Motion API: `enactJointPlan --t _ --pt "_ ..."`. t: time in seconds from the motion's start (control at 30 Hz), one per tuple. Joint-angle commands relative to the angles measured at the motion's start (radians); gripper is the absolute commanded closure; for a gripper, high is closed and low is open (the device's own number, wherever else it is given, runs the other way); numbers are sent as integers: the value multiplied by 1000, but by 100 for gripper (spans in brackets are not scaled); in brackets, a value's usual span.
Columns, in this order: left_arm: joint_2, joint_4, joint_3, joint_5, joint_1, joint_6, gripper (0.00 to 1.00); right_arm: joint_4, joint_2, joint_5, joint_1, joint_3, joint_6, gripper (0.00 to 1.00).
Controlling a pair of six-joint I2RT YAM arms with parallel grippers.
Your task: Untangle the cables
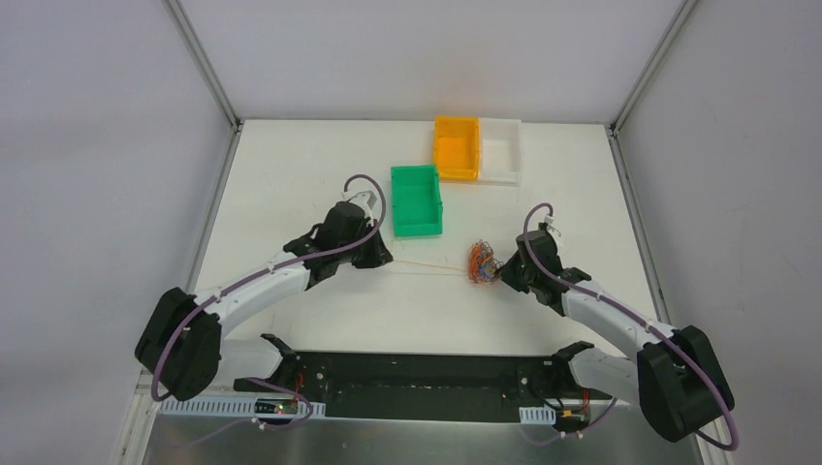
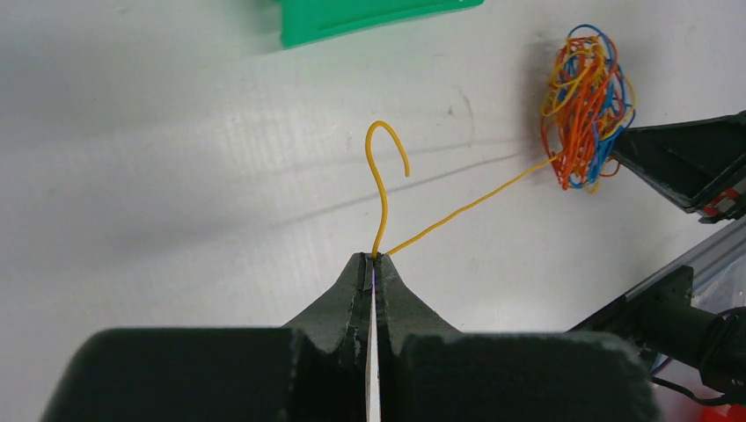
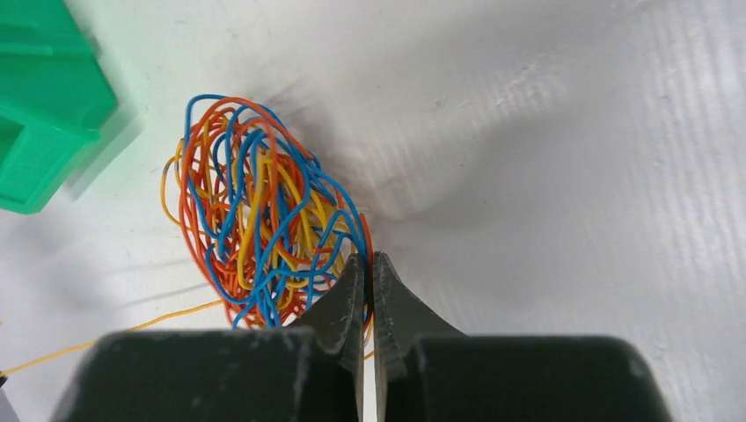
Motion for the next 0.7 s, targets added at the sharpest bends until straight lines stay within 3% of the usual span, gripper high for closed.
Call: enactJointPlan --t 0.0,0.27,0.4,0.47,0.53,0.57,0.67 --pt "-149 -129 -55 -124 34 68 100 -101 -47 110 -24 39 5 100" --pt "-214 -181 -72 -177 38 66 100 -127 -56 29 -25 70 -59 100" --pt "-264 -305 -66 -298 146 27 100 -211 -89 160 -27 97 -44 100" --pt "-310 -342 -72 -313 220 28 100 -252 -109 235 -34 102 -25 87" --pt "-358 -385 -72 -357 268 16 100 -279 -127 275 -52 99 -2 45" --pt "-377 -399 -72 -379 282 11 100 -282 -133 279 -60 94 3 39" --pt "-422 -421 -75 -406 297 -15 100 -266 -147 230 -82 82 -6 36"
